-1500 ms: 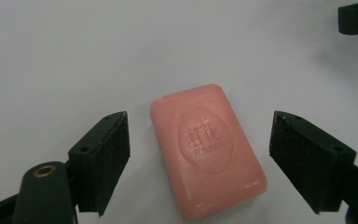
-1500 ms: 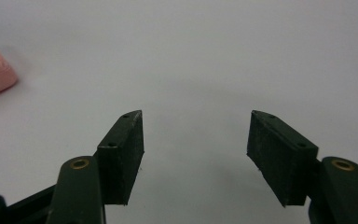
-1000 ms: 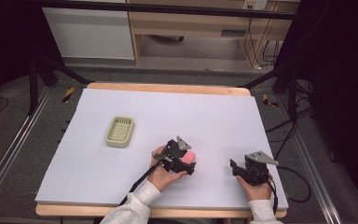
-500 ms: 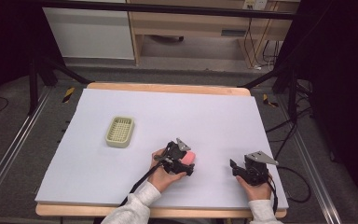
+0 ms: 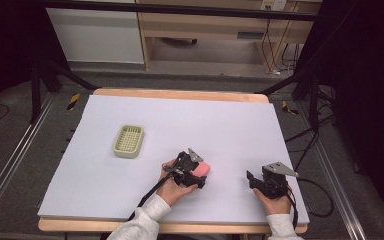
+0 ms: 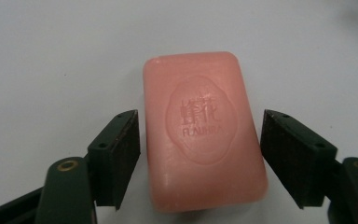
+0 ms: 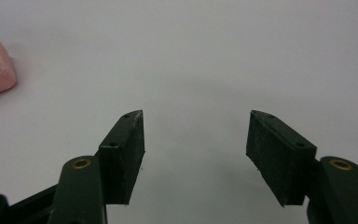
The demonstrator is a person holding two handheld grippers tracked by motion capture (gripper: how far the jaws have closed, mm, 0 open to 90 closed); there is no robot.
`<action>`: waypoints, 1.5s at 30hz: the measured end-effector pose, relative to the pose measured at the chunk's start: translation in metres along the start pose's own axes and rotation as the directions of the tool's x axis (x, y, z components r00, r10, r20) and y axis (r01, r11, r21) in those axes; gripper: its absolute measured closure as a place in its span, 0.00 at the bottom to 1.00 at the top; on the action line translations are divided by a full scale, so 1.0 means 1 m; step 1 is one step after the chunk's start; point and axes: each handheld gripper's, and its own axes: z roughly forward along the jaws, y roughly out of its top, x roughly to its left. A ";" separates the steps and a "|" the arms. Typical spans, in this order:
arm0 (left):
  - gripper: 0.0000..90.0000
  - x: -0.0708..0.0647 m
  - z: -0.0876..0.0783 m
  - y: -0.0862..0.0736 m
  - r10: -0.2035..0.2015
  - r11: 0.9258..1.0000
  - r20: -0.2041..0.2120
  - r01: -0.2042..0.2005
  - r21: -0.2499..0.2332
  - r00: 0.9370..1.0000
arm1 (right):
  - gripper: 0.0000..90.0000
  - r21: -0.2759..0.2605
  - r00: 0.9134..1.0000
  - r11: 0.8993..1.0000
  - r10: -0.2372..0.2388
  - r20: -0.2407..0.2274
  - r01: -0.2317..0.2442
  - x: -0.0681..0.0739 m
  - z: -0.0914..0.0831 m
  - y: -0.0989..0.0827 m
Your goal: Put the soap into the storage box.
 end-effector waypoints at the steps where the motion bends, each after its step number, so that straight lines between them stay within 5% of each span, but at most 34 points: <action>1: 0.30 0.001 0.001 0.001 -0.007 1.000 0.007 0.007 -0.004 1.000 | 0.41 -0.002 1.000 1.000 -0.003 0.001 0.003 0.000 0.000 0.000; 13: 0.35 0.006 0.015 0.007 -0.025 0.999 0.019 0.024 0.029 1.000 | 0.42 0.004 1.000 1.000 0.006 -0.013 -0.006 0.000 0.000 0.000; 31: 0.41 0.003 0.014 0.009 -0.029 0.999 -0.006 0.030 0.041 1.000 | 0.43 0.008 1.000 1.000 -0.005 -0.011 0.005 0.000 0.001 0.000; 45: 0.41 0.010 -0.005 0.007 -0.033 0.999 0.004 0.033 0.018 0.999 | 0.42 0.006 1.000 1.000 0.003 -0.015 -0.003 0.000 0.000 0.000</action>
